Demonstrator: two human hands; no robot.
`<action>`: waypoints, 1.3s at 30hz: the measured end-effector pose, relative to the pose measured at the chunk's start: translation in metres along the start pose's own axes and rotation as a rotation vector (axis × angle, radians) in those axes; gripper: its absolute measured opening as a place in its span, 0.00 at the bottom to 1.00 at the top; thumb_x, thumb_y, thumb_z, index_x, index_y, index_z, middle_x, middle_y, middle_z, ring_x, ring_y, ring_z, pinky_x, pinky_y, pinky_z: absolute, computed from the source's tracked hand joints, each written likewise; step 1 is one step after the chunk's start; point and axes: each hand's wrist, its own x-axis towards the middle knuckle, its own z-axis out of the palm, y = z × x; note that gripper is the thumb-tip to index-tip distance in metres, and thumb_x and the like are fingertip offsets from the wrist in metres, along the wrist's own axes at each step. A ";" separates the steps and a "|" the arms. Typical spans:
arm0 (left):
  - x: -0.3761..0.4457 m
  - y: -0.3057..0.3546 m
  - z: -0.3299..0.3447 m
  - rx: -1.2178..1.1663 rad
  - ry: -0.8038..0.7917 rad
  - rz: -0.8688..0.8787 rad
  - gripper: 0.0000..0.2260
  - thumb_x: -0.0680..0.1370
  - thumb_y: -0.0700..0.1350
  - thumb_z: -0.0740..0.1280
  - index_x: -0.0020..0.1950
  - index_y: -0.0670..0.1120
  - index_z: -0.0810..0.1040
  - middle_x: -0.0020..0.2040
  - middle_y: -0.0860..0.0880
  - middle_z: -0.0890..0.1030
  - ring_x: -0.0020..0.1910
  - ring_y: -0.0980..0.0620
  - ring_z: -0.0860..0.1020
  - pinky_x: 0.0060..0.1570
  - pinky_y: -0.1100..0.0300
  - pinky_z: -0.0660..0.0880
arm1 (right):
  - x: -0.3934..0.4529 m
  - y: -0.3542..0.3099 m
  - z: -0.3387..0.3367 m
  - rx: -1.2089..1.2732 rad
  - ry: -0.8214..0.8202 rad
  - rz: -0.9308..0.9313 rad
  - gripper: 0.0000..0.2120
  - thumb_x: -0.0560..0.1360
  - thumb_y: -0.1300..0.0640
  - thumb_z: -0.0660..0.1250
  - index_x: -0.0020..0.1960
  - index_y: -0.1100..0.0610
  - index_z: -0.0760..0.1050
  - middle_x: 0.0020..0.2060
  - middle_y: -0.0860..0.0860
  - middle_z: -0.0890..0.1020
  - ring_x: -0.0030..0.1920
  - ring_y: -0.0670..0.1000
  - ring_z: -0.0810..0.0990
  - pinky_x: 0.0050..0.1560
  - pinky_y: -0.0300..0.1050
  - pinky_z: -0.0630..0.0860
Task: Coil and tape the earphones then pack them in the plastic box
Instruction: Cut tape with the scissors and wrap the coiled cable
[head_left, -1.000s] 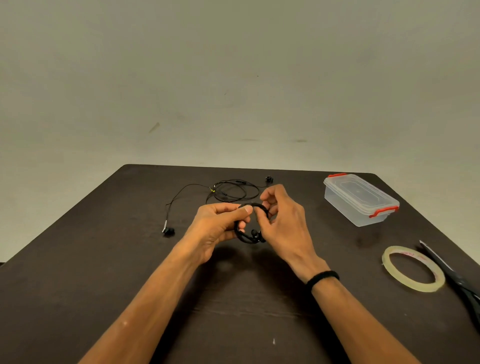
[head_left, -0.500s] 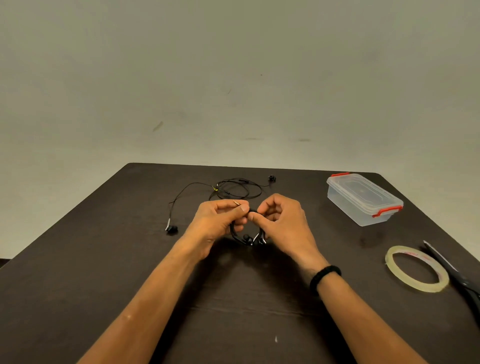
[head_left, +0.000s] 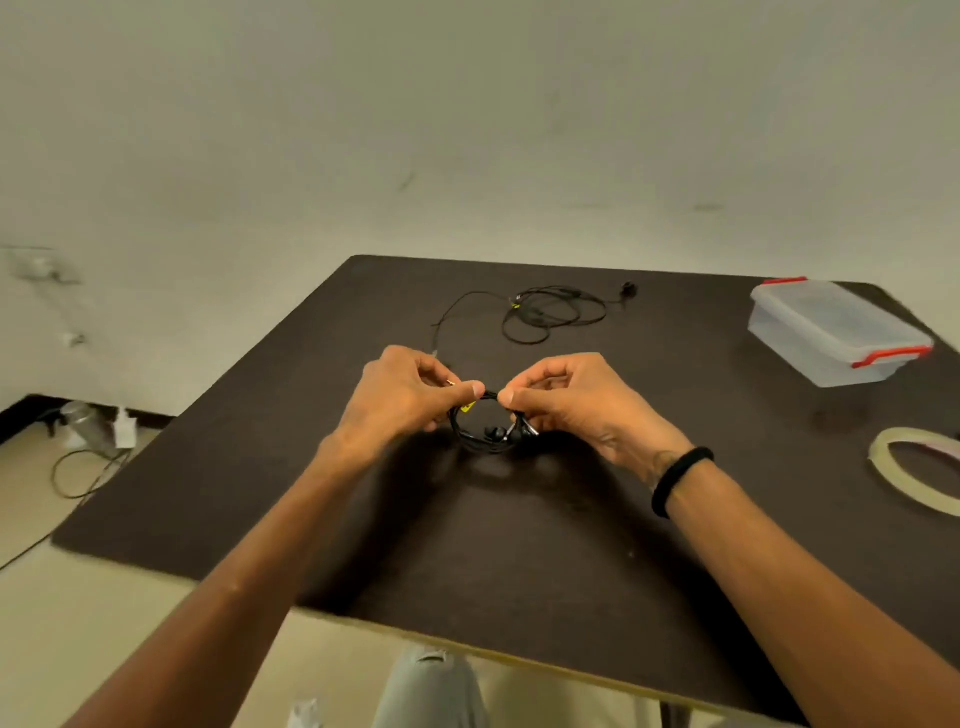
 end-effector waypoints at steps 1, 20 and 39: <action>-0.006 -0.007 -0.011 0.066 0.005 -0.012 0.13 0.72 0.59 0.79 0.41 0.50 0.86 0.35 0.52 0.87 0.30 0.58 0.83 0.33 0.66 0.76 | 0.000 -0.001 0.014 -0.030 -0.020 -0.001 0.11 0.73 0.64 0.80 0.51 0.69 0.84 0.38 0.60 0.86 0.32 0.50 0.81 0.36 0.40 0.80; -0.038 -0.003 -0.017 0.245 0.265 0.398 0.10 0.80 0.51 0.71 0.52 0.47 0.88 0.42 0.51 0.86 0.39 0.59 0.78 0.44 0.65 0.73 | -0.042 -0.022 0.029 -0.573 0.184 -0.062 0.11 0.78 0.46 0.75 0.44 0.52 0.85 0.39 0.48 0.88 0.36 0.51 0.87 0.45 0.50 0.86; -0.058 0.174 0.265 0.115 -0.232 0.576 0.24 0.74 0.58 0.78 0.68 0.51 0.82 0.49 0.54 0.80 0.49 0.55 0.78 0.57 0.56 0.78 | -0.238 -0.001 -0.247 -1.122 0.743 0.450 0.13 0.75 0.44 0.75 0.49 0.52 0.80 0.44 0.53 0.83 0.47 0.59 0.83 0.49 0.54 0.82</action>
